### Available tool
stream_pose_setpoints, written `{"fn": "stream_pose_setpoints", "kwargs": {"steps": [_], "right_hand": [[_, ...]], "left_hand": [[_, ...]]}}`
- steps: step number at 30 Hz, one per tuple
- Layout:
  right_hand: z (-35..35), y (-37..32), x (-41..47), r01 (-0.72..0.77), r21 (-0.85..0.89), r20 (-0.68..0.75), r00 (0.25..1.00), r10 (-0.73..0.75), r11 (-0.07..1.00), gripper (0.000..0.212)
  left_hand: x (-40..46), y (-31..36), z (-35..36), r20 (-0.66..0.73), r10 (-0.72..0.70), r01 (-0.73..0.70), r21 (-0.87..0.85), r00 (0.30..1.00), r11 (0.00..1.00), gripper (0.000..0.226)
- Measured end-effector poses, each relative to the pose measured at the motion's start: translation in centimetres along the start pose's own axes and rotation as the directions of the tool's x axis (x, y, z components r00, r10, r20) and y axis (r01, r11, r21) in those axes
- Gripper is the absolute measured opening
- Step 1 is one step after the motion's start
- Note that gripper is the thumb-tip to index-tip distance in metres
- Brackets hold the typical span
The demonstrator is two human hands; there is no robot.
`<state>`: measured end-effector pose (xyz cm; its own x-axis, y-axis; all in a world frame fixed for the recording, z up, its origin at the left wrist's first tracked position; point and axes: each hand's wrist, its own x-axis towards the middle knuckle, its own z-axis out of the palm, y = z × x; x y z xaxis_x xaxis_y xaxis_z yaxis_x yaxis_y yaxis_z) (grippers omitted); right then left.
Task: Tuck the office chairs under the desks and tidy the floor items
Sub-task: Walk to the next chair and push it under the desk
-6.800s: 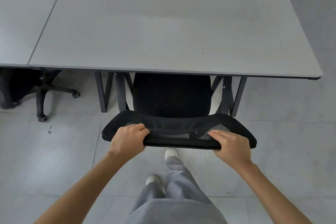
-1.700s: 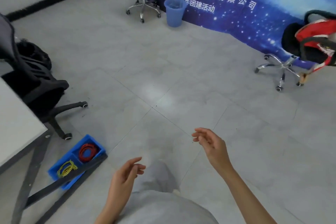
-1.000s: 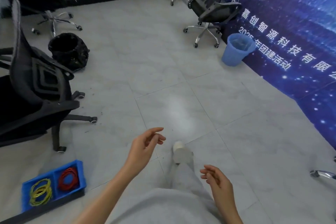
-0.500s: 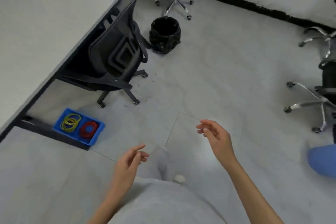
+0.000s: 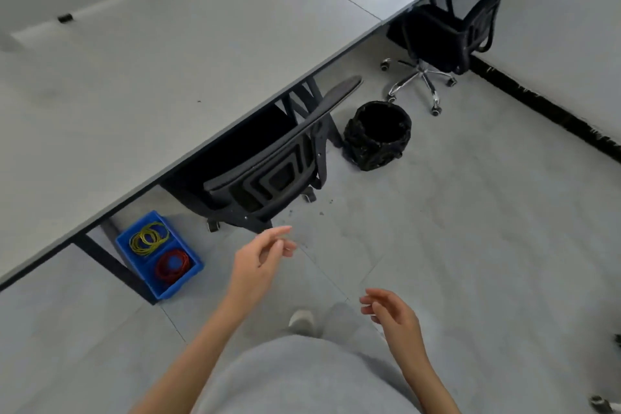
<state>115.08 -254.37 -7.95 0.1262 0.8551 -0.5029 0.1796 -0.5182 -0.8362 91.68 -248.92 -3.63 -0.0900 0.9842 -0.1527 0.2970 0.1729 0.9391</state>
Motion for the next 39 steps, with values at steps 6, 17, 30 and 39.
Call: {"fn": "stream_pose_setpoints", "kwargs": {"steps": [6,17,30,39], "right_hand": [[0.7,-11.0,12.4,0.262,-0.142,0.229,0.947,-0.226,0.955,0.031],[5.7,-25.8,32.1,0.949,-0.313,0.925,0.301,-0.234,-0.019,0.048],[3.4,-25.4,38.0,0.93,-0.314,0.925,0.253,-0.283,-0.194,0.034],[-1.9,-23.2,36.0,0.892,-0.366,0.904,0.274,-0.329,-0.265,0.027]], "left_hand": [[8.5,2.7,-1.5,-0.28,0.086,-0.053,0.124,0.956,0.991,0.029],[17.5,-0.2,0.7,-0.377,-0.074,0.354,0.763,0.923,0.541,0.043],[17.4,0.6,4.2,-0.499,-0.15,0.495,0.686,0.853,0.533,0.031],[11.0,1.0,10.7,-0.522,0.013,0.433,0.72,0.853,0.542,0.016]]}}
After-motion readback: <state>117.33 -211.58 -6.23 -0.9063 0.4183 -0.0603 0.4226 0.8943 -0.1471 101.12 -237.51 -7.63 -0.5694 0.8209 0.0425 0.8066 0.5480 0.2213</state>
